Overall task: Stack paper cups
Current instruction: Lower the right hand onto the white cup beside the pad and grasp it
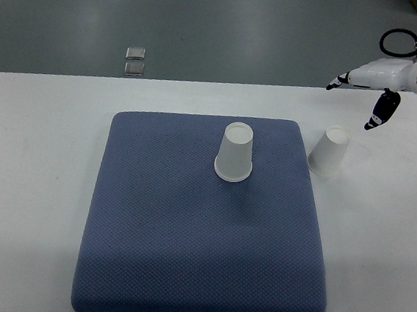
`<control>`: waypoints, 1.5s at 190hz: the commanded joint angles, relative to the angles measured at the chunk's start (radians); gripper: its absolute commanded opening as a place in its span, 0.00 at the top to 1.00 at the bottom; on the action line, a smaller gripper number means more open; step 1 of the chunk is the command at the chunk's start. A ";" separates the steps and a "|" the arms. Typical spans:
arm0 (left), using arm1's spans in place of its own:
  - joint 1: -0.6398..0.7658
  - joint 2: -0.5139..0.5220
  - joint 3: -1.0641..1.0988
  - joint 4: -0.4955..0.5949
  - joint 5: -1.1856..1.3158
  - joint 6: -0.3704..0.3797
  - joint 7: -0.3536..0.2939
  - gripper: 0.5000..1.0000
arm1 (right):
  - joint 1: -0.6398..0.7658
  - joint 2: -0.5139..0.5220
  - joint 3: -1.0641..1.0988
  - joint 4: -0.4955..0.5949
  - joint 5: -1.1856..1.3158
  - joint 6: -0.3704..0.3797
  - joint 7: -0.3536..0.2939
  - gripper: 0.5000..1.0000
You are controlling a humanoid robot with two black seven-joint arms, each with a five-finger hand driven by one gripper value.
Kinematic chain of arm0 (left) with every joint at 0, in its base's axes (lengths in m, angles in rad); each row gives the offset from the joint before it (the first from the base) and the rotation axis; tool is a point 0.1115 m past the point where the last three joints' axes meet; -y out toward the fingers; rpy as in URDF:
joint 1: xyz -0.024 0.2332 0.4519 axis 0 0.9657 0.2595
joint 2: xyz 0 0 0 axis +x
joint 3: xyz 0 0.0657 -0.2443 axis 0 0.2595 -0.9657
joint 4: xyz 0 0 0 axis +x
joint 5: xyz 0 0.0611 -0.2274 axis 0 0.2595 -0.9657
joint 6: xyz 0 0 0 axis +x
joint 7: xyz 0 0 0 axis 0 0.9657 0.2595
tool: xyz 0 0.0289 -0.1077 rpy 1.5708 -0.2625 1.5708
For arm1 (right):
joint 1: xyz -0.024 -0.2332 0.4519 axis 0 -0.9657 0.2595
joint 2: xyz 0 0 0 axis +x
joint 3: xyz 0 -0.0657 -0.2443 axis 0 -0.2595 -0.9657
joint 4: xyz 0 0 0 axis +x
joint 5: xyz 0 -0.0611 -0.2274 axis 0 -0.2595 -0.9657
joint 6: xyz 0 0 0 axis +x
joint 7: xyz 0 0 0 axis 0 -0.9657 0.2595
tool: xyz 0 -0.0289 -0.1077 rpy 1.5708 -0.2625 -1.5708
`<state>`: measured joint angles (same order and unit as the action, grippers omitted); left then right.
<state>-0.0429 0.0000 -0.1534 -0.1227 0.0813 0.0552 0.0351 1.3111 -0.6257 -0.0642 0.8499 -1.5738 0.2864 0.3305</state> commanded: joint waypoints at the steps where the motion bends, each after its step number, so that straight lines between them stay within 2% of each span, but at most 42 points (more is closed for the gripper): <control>1: 0.000 0.000 0.000 0.000 0.000 0.000 0.000 0.00 | -0.030 0.008 0.001 -0.005 0.003 -0.007 0.001 0.15; 23: 0.000 0.000 0.000 0.000 0.000 0.000 0.000 0.00 | -0.058 0.014 0.007 -0.012 0.012 -0.013 -0.001 0.15; 47: 0.000 0.000 0.000 0.000 0.000 0.000 0.000 0.00 | -0.092 0.046 0.012 -0.041 0.017 -0.055 0.001 0.14; 89: 0.000 0.000 0.000 0.000 0.000 0.000 0.000 0.00 | -0.124 0.066 0.015 -0.049 0.034 -0.064 0.002 0.14; 160: 0.000 0.000 0.000 0.000 0.000 0.000 0.000 0.00 | -0.188 0.126 0.014 -0.135 0.034 -0.185 -0.005 0.14; 256: 0.000 0.000 0.000 0.000 0.000 0.000 0.000 0.00 | -0.236 0.161 0.010 -0.201 0.032 -0.259 -0.005 0.15; 285: 0.000 0.000 0.000 0.000 0.000 0.000 0.000 0.00 | -0.237 0.170 0.006 -0.218 0.031 -0.266 -0.005 0.20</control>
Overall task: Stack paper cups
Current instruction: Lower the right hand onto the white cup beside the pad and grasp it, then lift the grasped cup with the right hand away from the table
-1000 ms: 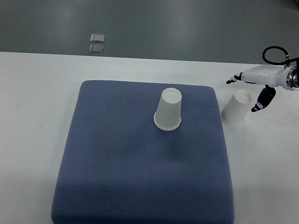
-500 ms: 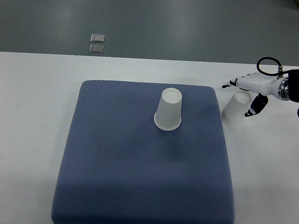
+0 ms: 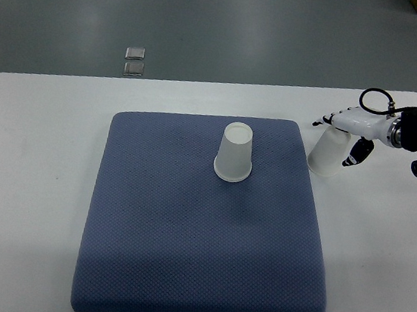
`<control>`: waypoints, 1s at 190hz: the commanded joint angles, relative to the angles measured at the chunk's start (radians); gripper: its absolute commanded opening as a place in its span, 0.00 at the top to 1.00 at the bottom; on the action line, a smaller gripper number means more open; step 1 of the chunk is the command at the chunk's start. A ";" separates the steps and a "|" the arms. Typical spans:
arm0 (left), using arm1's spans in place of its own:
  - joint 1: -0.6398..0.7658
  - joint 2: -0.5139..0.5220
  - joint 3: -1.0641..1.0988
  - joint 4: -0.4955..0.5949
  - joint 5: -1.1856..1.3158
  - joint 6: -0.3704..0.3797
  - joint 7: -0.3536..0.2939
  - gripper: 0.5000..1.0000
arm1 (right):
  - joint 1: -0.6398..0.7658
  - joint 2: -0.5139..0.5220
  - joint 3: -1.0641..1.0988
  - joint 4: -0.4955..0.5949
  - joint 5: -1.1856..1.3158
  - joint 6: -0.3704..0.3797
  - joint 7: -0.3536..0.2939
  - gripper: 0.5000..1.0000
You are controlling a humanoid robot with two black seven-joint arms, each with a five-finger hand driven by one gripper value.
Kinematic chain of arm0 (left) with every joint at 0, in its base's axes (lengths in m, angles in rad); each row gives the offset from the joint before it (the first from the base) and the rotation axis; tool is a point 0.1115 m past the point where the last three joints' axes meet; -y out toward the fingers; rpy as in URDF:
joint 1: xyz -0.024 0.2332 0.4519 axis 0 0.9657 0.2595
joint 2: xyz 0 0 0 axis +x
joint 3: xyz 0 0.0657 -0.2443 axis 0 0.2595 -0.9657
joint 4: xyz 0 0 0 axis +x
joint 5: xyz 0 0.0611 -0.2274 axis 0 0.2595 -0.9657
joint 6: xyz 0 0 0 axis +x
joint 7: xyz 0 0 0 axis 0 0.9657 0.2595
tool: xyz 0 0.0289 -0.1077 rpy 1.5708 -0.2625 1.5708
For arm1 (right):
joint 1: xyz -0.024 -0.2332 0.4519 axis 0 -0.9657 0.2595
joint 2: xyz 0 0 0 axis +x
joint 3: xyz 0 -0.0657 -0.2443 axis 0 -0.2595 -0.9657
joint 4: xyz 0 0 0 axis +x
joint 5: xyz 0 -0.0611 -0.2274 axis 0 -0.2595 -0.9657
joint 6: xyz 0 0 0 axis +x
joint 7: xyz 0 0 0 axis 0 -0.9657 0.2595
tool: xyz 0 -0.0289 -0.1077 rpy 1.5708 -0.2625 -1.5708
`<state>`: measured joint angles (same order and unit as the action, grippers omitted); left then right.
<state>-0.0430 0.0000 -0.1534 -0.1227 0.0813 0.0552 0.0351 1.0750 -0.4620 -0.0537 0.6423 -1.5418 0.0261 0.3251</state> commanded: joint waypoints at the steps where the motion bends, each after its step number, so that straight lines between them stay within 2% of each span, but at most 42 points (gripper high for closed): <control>1: 0.000 0.000 0.000 0.000 0.000 0.000 0.000 0.00 | -0.001 0.006 -0.005 -0.013 -0.001 -0.008 0.000 0.20; 12: 0.000 0.000 0.000 0.000 0.000 0.000 0.000 0.00 | -0.003 0.016 -0.008 -0.023 -0.003 -0.012 0.000 0.27; 30: 0.000 0.000 0.000 0.000 0.000 0.000 0.000 0.00 | -0.014 0.026 -0.008 -0.041 -0.004 -0.020 0.000 0.28; 61: 0.000 0.000 0.000 0.000 0.000 0.000 0.000 0.00 | -0.014 0.040 -0.009 -0.056 -0.004 -0.020 0.002 0.39; 86: 0.000 0.000 0.000 0.000 0.000 0.000 0.000 0.00 | -0.015 0.043 -0.009 -0.056 -0.004 -0.018 0.002 0.42; 95: 0.000 0.000 0.000 0.000 0.000 0.000 0.000 0.00 | -0.015 0.043 -0.009 -0.056 -0.004 -0.018 0.003 0.47; 120: 0.000 0.000 0.000 0.000 0.000 0.000 0.000 0.00 | -0.018 0.049 -0.009 -0.059 -0.004 -0.014 0.003 0.70; 145: 0.000 0.000 0.000 0.000 0.000 0.000 0.000 0.00 | -0.023 0.052 -0.009 -0.072 -0.004 -0.014 0.002 0.84; 190: 0.000 0.000 0.000 0.000 0.000 0.000 0.000 0.00 | -0.021 0.057 -0.008 -0.076 -0.003 -0.015 0.002 0.84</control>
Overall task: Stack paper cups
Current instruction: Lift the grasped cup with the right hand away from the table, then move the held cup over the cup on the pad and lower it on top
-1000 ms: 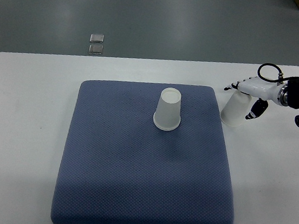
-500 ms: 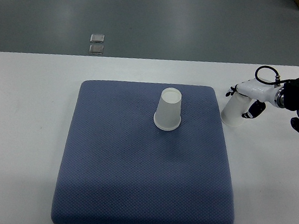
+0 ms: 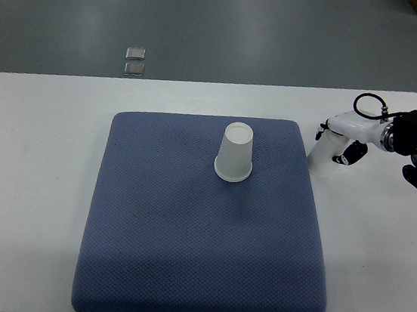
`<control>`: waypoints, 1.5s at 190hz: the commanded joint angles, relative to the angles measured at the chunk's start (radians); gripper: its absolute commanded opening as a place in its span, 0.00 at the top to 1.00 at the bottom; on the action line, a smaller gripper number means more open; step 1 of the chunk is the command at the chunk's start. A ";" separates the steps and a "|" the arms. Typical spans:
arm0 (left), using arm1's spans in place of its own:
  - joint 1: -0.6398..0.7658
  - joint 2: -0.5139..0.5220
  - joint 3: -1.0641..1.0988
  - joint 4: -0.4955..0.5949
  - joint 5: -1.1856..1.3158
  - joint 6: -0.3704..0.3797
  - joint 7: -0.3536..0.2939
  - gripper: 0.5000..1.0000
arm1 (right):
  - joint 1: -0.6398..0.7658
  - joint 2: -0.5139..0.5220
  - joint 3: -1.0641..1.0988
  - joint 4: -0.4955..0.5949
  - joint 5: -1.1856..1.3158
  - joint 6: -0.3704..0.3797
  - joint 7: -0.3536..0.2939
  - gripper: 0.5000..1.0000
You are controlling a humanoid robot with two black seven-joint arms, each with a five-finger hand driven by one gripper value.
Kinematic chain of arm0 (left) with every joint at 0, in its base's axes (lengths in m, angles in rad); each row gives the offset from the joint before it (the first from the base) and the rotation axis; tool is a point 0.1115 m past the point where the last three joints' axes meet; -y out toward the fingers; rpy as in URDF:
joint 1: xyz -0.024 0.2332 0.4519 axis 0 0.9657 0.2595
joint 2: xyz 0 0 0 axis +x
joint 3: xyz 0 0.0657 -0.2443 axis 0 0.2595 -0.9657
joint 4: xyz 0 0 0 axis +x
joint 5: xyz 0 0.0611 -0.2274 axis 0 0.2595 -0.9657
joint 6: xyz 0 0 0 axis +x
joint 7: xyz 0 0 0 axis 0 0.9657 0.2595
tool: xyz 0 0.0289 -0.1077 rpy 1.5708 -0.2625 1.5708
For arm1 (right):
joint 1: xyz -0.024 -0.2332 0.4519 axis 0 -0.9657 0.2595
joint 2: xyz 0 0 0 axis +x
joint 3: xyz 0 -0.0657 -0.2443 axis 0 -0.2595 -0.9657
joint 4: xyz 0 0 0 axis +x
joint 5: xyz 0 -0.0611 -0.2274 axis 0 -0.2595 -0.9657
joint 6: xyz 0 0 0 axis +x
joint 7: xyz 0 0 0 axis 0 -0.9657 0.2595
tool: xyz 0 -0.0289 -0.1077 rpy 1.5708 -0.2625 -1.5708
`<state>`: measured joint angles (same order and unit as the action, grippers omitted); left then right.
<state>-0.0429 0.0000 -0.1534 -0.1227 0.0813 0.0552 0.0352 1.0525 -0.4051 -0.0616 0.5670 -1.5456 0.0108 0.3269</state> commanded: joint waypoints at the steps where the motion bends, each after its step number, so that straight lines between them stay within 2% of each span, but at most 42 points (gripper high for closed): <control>1: 0.000 0.000 0.000 0.000 0.000 0.000 0.000 0.00 | 0.001 0.000 0.000 -0.001 0.001 0.000 0.000 0.84; 136: 0.000 0.000 0.000 0.000 0.000 0.000 0.000 0.00 | 0.150 -0.014 0.003 0.013 0.001 0.049 0.024 0.82; 198: 0.000 0.000 0.000 0.000 0.000 0.000 0.000 0.00 | 0.279 -0.004 0.003 0.094 0.002 0.163 0.029 0.82; 235: 0.000 0.000 0.000 0.000 0.000 0.000 0.000 0.00 | 0.380 -0.011 0.006 0.166 0.012 0.282 0.078 0.82; 285: 0.000 0.000 0.000 0.000 0.000 0.000 0.000 0.00 | 0.475 -0.012 0.011 0.232 0.027 0.390 0.084 0.82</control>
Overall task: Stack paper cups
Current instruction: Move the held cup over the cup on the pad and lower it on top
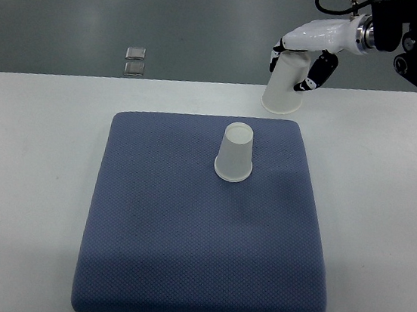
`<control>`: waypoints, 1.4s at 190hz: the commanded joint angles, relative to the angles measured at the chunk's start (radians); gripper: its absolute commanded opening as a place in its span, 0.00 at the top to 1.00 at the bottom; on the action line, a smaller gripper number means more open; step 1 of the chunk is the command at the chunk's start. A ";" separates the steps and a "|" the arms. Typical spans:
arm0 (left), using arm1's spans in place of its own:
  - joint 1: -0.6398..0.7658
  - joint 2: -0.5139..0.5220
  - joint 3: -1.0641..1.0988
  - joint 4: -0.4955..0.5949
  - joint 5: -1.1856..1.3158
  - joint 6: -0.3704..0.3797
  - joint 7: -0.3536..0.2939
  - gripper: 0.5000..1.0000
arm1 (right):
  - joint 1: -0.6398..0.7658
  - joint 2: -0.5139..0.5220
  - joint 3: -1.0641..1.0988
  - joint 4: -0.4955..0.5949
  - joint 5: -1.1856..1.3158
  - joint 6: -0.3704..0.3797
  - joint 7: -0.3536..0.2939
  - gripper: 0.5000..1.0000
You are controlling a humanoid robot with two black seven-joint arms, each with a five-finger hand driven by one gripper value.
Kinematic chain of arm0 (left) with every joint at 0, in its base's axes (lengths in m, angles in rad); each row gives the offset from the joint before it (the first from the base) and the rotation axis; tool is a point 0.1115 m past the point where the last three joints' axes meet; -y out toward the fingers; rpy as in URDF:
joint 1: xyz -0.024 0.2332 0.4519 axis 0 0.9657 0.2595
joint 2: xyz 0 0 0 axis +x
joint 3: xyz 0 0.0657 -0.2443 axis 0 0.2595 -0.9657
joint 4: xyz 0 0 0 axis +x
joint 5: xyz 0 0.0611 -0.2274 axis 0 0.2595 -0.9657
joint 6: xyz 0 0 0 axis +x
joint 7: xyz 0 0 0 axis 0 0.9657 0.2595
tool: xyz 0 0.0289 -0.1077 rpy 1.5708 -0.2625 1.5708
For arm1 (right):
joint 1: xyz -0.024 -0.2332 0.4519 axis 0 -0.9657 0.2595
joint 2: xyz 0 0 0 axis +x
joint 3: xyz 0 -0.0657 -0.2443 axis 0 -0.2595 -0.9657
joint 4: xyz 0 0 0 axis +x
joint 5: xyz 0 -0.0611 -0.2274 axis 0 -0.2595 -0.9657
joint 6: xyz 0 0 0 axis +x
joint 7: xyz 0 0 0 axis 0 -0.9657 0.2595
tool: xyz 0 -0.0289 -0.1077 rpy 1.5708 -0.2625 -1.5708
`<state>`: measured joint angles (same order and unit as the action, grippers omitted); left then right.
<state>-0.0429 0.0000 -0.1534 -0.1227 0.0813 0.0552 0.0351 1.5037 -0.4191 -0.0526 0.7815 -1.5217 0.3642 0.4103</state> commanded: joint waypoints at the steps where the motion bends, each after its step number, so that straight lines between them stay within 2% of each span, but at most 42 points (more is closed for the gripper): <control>1: 0.000 0.000 0.000 0.000 0.000 0.000 0.000 0.00 | 0.024 0.002 0.002 0.018 0.003 0.036 0.001 0.82; 119: 0.000 0.000 0.000 0.000 0.000 0.000 0.000 0.00 | 0.023 0.025 0.003 0.087 0.120 0.087 0.002 0.82; 266: 0.000 0.000 0.000 0.000 0.000 0.000 0.000 0.00 | -0.046 0.068 0.002 0.082 0.123 0.041 -0.007 0.81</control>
<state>-0.0430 0.0000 -0.1534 -0.1227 0.0813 0.0552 0.0356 1.4640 -0.3567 -0.0489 0.8694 -1.3981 0.4130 0.4043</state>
